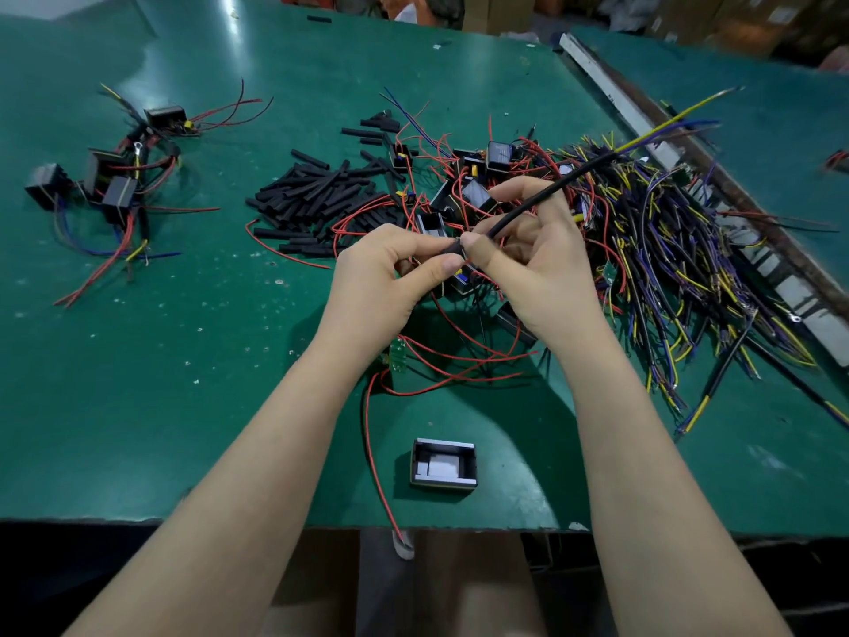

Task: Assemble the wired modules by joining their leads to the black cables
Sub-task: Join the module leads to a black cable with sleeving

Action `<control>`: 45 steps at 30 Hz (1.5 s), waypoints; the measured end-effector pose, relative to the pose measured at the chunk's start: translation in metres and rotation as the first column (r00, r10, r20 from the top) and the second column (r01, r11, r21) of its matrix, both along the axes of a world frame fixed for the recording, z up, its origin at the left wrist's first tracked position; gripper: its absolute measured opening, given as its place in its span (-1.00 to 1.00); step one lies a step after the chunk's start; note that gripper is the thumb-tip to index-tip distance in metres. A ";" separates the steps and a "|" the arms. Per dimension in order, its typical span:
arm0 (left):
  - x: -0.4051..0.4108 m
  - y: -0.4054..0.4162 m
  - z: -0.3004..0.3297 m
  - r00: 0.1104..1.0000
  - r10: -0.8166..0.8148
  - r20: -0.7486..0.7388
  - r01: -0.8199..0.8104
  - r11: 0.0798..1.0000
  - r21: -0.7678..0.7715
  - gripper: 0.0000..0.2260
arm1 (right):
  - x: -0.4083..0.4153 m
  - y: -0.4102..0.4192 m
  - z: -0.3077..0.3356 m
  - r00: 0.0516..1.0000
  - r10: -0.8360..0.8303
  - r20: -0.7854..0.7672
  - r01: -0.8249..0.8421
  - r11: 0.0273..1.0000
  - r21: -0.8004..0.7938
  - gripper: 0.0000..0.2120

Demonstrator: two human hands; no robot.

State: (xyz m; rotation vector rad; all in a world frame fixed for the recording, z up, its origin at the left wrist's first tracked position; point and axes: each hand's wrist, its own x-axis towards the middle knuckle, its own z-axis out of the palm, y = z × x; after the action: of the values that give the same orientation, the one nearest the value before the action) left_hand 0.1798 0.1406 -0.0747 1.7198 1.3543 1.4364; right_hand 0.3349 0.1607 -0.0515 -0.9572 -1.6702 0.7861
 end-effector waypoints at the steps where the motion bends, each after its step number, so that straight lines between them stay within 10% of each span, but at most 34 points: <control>1: 0.001 -0.001 0.000 0.999 0.021 -0.046 -0.020 1.000 0.018 -0.84 | -0.001 0.000 -0.001 0.999 -0.015 0.042 0.014 1.000 0.008 -0.63; 18: -0.001 -0.001 0.004 0.998 0.060 0.004 -0.060 0.998 0.002 -0.88 | -0.005 0.000 -0.002 0.960 0.039 -0.276 -0.103 0.970 -0.222 -0.81; 29: 0.000 0.002 0.001 0.999 0.038 0.035 -0.039 0.999 0.017 -0.87 | -0.006 -0.003 0.001 0.990 0.031 -0.141 -0.052 0.988 -0.146 -0.76; 45: -0.004 0.006 0.001 0.998 -0.007 0.061 0.010 0.998 -0.062 -0.88 | -0.004 0.002 0.000 0.943 -0.011 -0.333 -0.088 0.955 -0.283 -0.91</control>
State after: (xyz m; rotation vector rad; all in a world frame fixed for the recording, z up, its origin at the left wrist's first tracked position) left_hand 0.1762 0.1467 -0.0739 1.6276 1.3441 1.4149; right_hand 0.3308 0.1626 -0.0513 -0.9343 -1.3032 1.1797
